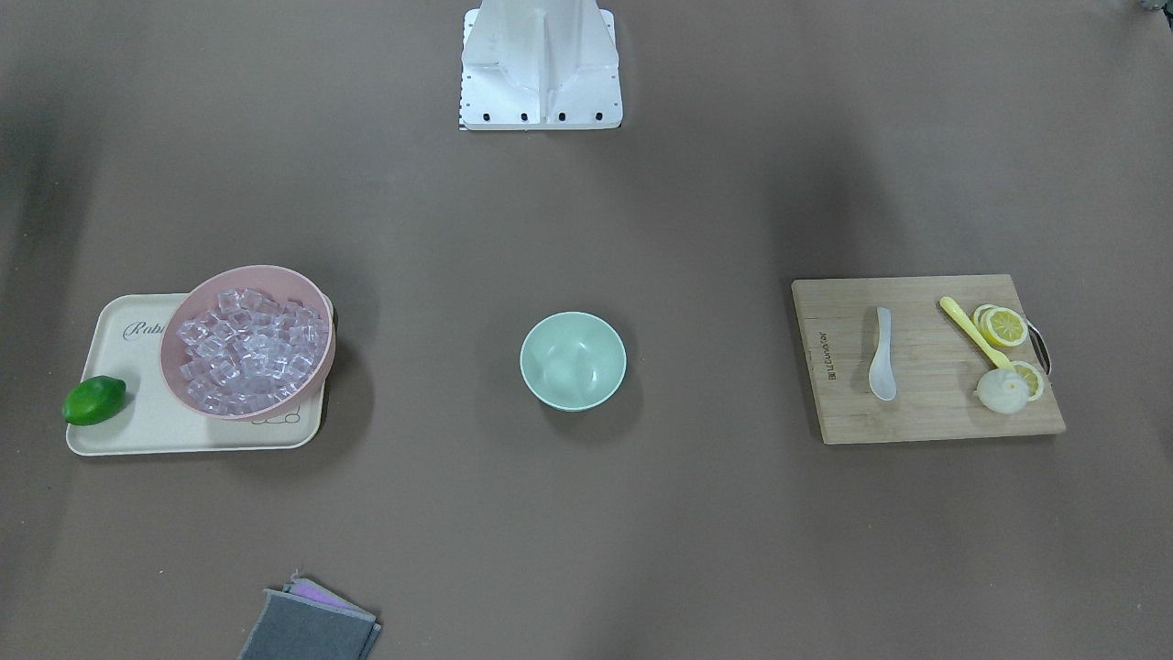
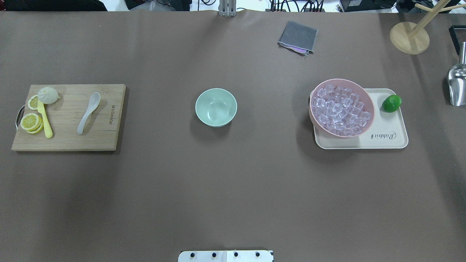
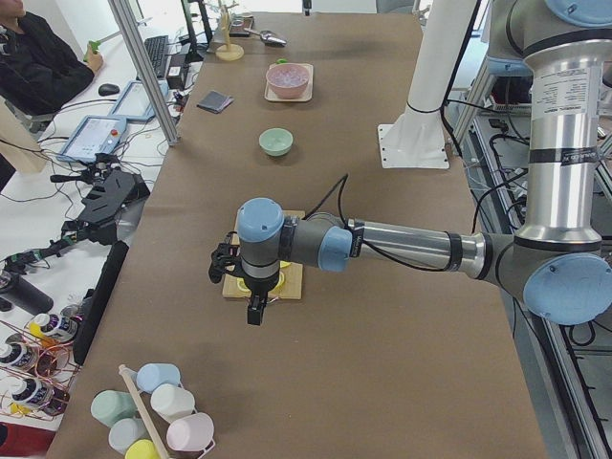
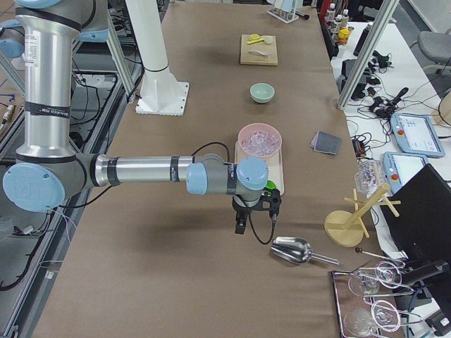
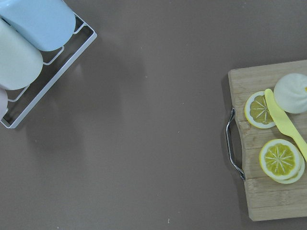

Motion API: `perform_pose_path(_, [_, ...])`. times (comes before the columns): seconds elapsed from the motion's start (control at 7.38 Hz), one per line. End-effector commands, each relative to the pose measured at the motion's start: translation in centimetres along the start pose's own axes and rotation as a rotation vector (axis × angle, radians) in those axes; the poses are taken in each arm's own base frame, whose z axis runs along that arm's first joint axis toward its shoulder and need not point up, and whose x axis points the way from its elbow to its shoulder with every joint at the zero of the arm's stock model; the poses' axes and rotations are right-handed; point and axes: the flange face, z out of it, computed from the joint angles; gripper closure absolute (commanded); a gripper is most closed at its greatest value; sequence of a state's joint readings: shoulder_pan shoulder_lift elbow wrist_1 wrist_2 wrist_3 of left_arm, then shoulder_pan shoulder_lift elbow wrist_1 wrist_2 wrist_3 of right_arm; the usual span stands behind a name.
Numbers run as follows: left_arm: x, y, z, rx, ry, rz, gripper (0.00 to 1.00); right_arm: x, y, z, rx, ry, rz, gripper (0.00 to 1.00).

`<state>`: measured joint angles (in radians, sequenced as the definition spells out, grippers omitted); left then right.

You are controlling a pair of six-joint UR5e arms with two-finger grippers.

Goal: Put spoon and ice into bowl

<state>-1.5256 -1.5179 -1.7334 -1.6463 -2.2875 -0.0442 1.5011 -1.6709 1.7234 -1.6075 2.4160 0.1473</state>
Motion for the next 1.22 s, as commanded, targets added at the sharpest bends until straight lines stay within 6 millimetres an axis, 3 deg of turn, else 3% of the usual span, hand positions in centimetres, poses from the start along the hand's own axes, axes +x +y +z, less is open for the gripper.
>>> perform_pose_path(0.0, [0.6, -0.1, 0.3, -0.006, 0.003, 0.012, 0.02, -0.1, 0.0, -0.1, 0.002, 0.0, -0.002, 0.0])
perform_pose_path(0.41, [1.5, -0.2, 1.3, -0.025, 0.008, 0.031, 0.02, -0.3, -0.1, 0.1, -0.001, 0.0, -0.005, 0.0])
perform_pose_path(1.08, [1.8, -0.6, 0.9, -0.016, 0.005, 0.038, 0.02, -0.8, -0.4, 0.2, -0.004, -0.004, -0.015, 0.0])
